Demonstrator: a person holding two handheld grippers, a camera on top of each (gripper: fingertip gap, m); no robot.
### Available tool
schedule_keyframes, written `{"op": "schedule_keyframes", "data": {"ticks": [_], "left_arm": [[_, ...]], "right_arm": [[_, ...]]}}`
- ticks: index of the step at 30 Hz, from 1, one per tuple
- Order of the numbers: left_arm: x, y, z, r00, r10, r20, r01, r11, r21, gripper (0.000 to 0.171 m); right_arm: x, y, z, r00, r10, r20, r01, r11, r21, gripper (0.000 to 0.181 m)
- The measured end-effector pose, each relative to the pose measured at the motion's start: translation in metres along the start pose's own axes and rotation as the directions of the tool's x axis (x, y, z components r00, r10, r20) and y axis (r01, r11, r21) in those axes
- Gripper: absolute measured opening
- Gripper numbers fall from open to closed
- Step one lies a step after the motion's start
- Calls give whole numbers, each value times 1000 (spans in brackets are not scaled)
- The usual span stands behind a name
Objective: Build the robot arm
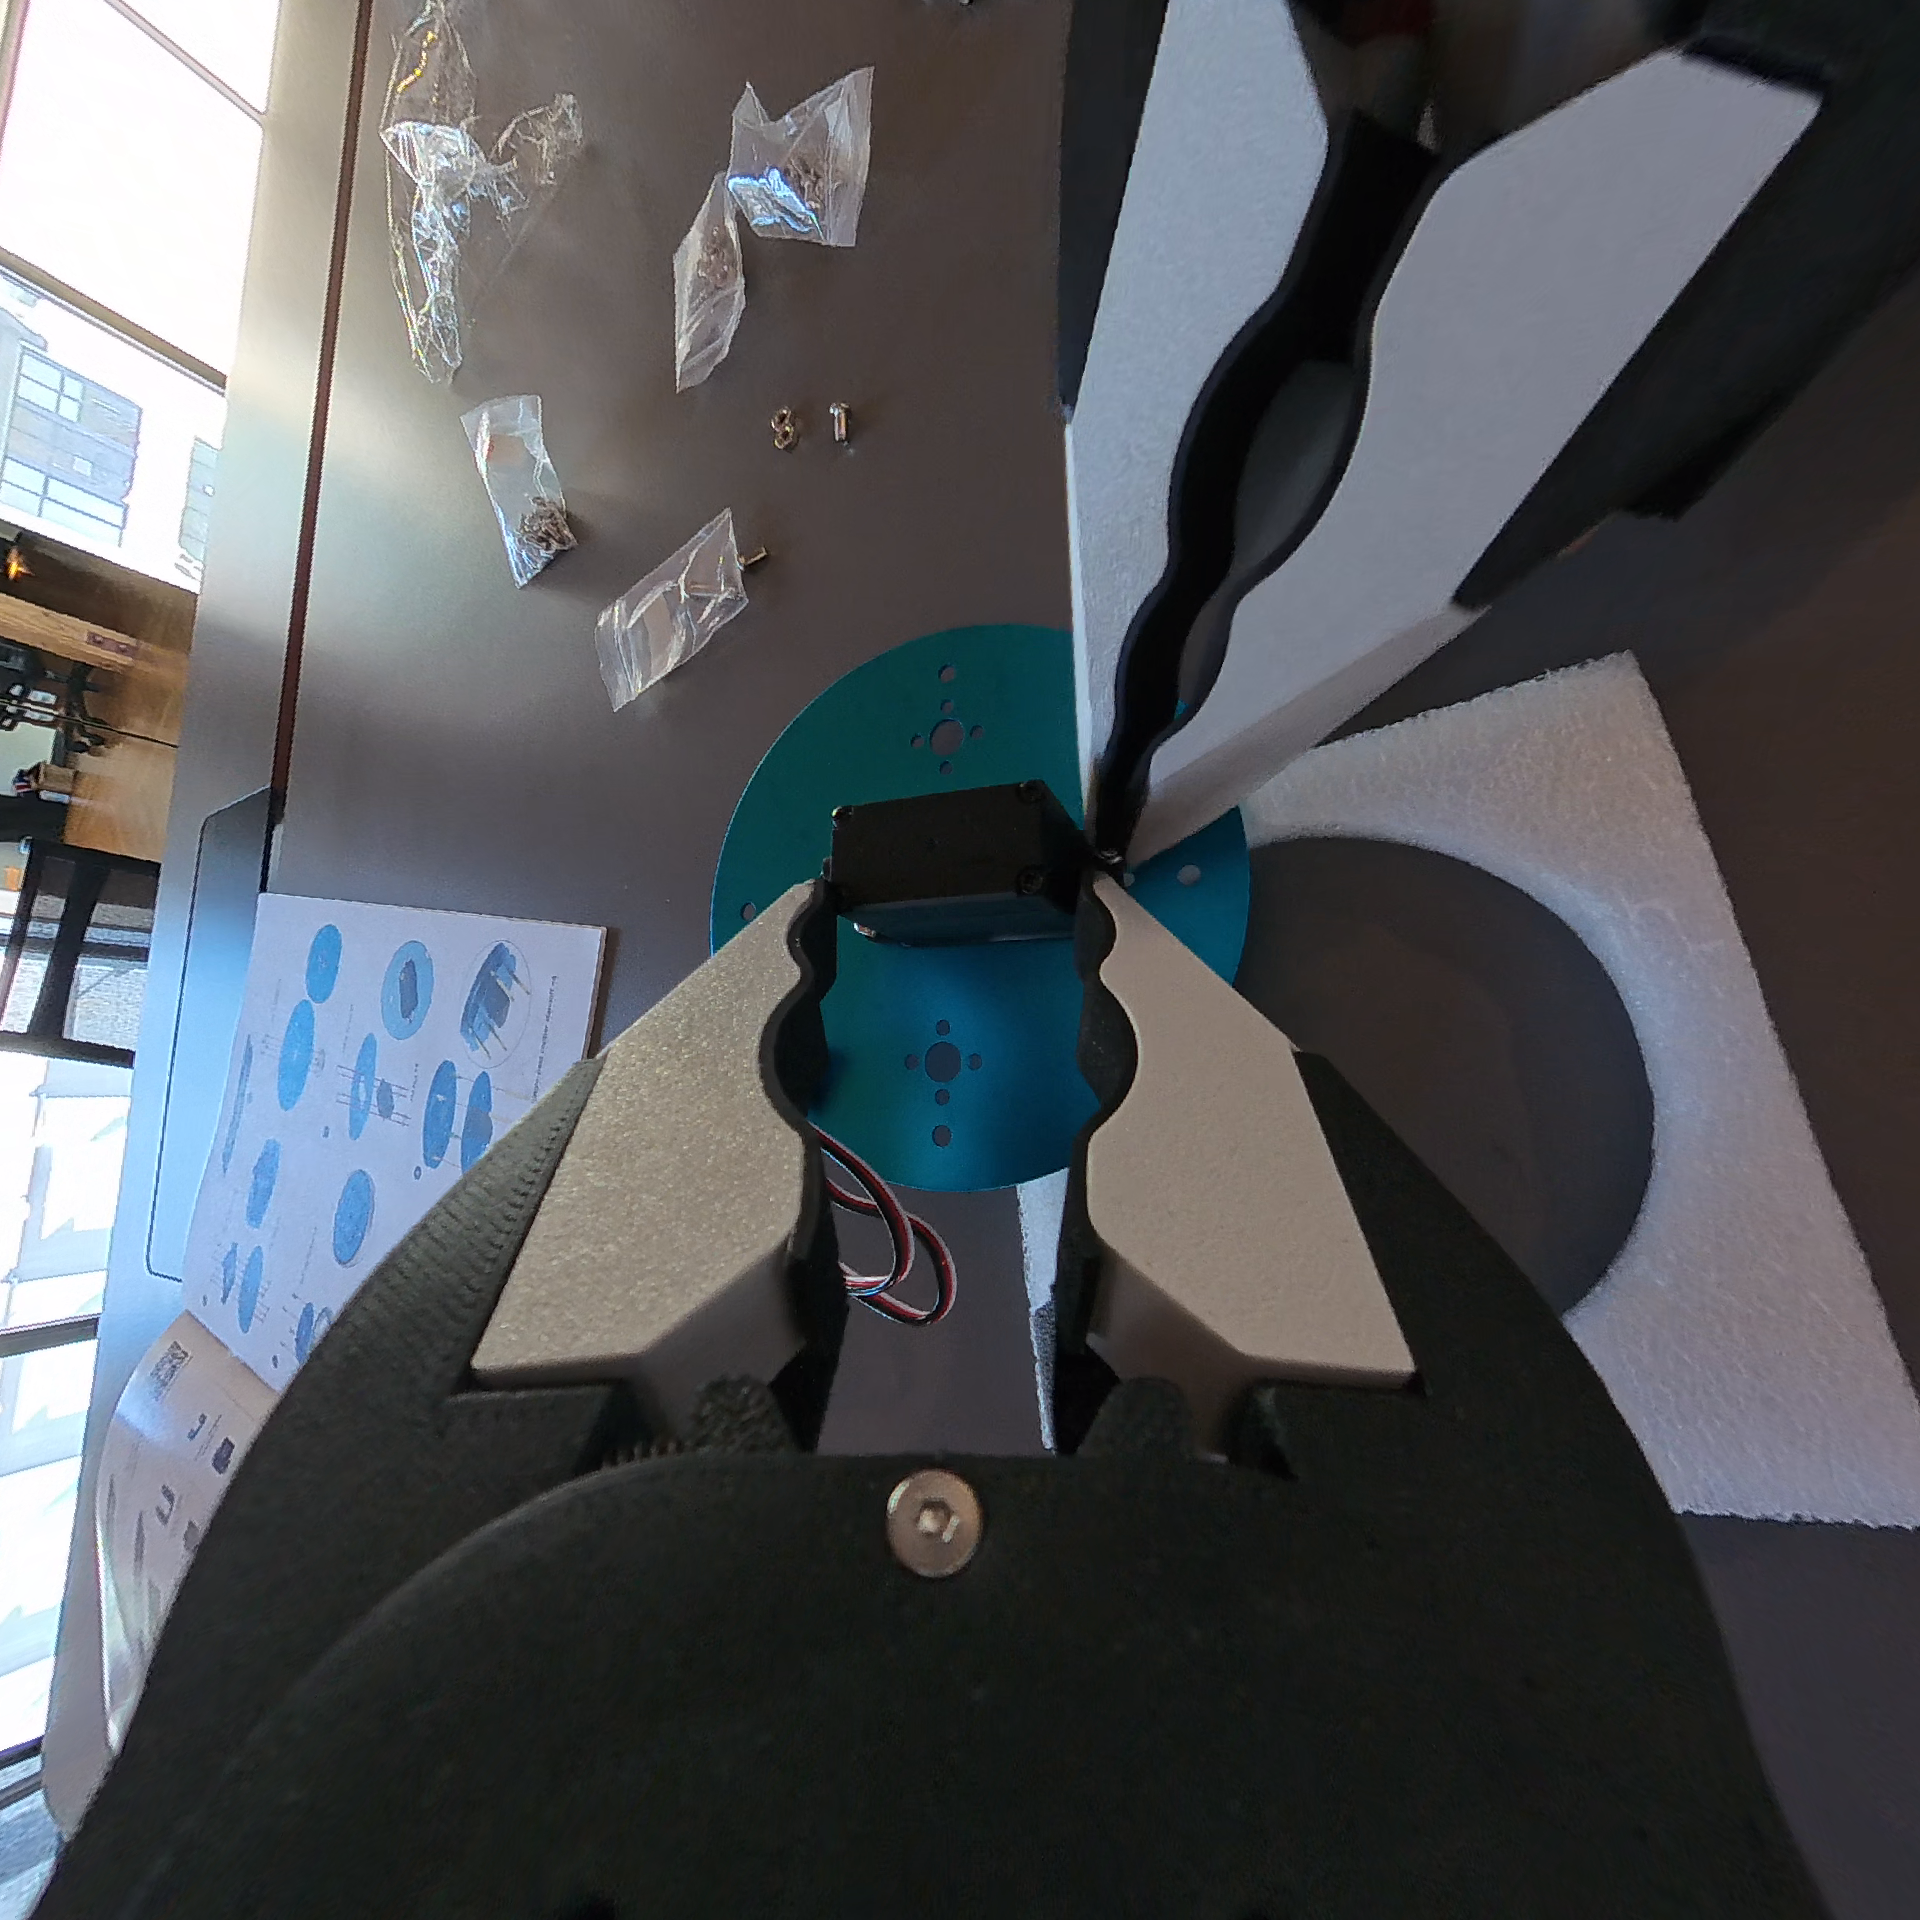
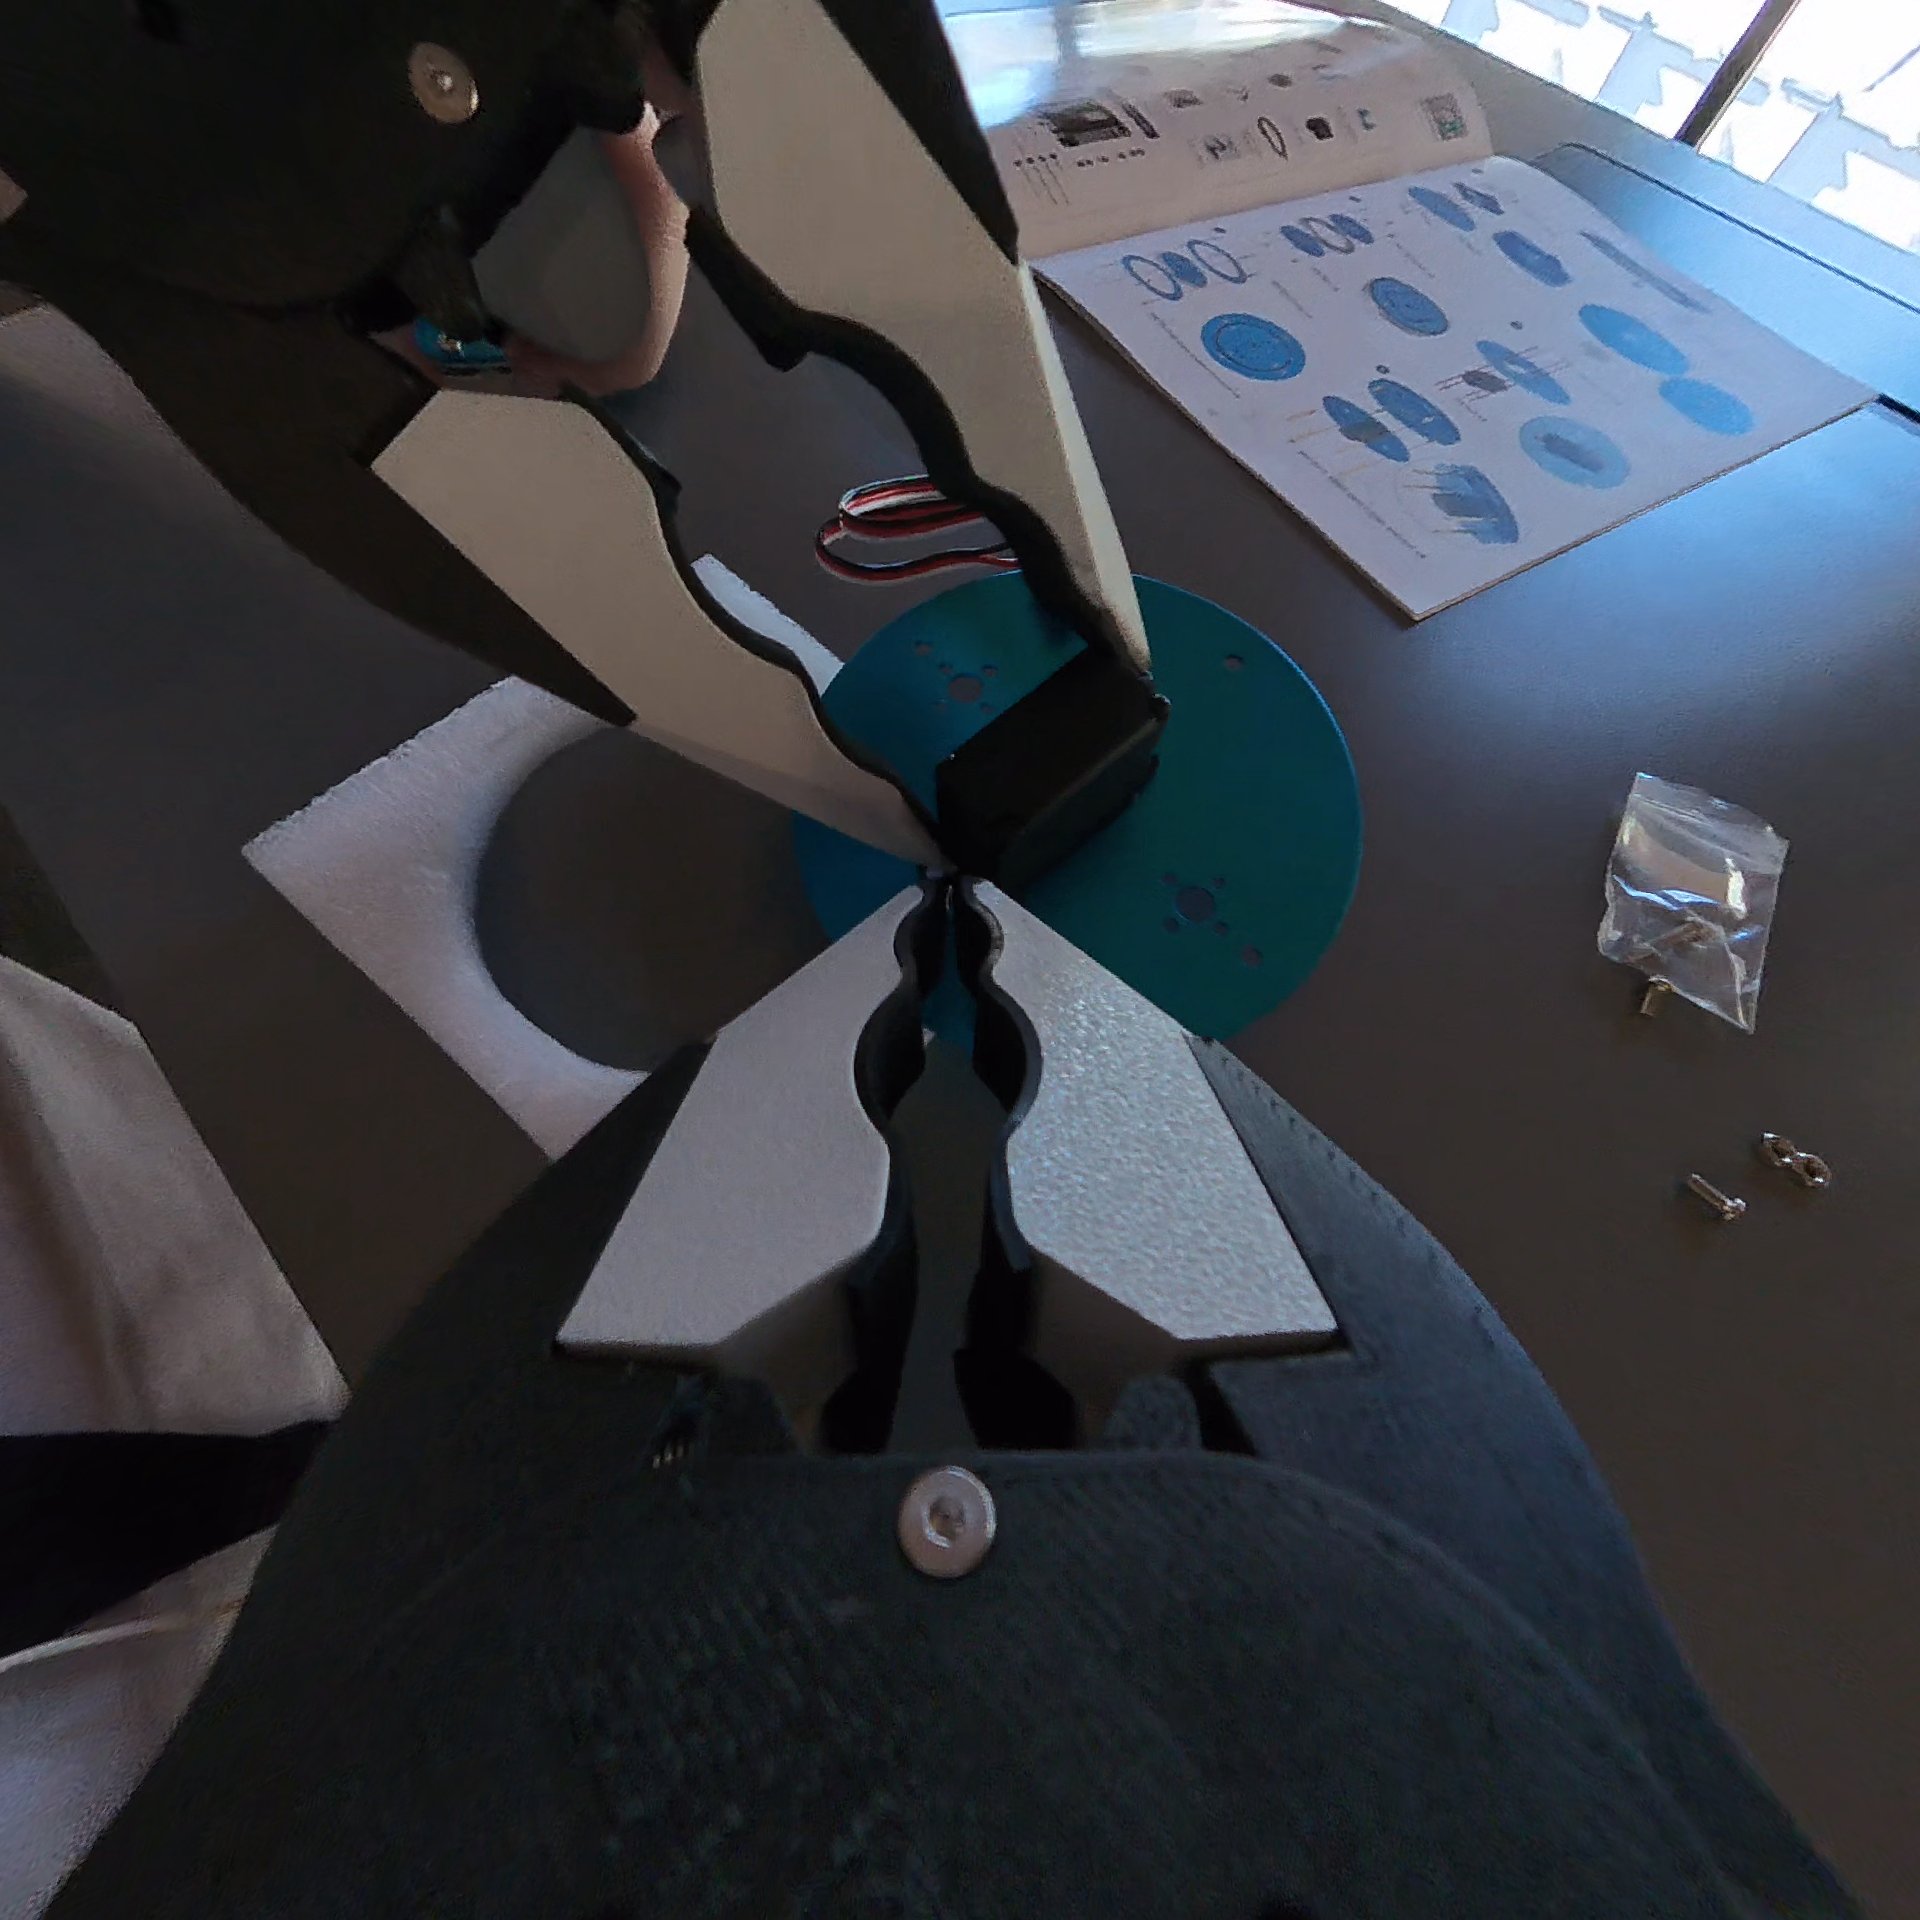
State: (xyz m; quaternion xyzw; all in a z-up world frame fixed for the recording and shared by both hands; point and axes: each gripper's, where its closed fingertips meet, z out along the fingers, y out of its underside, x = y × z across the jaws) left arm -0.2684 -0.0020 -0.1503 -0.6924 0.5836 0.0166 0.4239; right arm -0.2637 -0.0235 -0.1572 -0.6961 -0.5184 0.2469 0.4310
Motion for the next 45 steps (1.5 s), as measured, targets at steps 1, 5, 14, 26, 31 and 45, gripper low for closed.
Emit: {"op": "schedule_keyframes", "data": {"ticks": [1, 5, 14, 26, 31, 45], "left_arm": [[0, 0, 0, 1000, 0, 0, 0, 1000, 0, 46], [0, 0, 0, 1000, 1, 1, -1, 1000, -3, 46], [0, 0, 0, 1000, -5, -5, 5, 1000, -2, 46], [0, 0, 0, 1000, -5, -3, 5, 1000, -5, 46], [0, 0, 0, 1000, -4, -1, 4, 1000, -5, 46], [0, 0, 0, 1000, -13, -5, 13, 1000, -2, 46]], "right_arm": [[-1, -2, -2, 1000, 6, 13, -6, 1000, 17, 0], [4, 0, -9, 999, 22, 34, -24, 999, 35, 3], [-9, -4, -9, 950, -310, -29, 311, 948, 59, 6], [-3, 4, 6, 910, -409, -69, 409, 913, -9, 12], [-3, 2, 6, 901, -426, -79, 427, 904, -4, 13], [6, 4, 2, 956, -284, -71, 285, 959, -7, 9]]}}
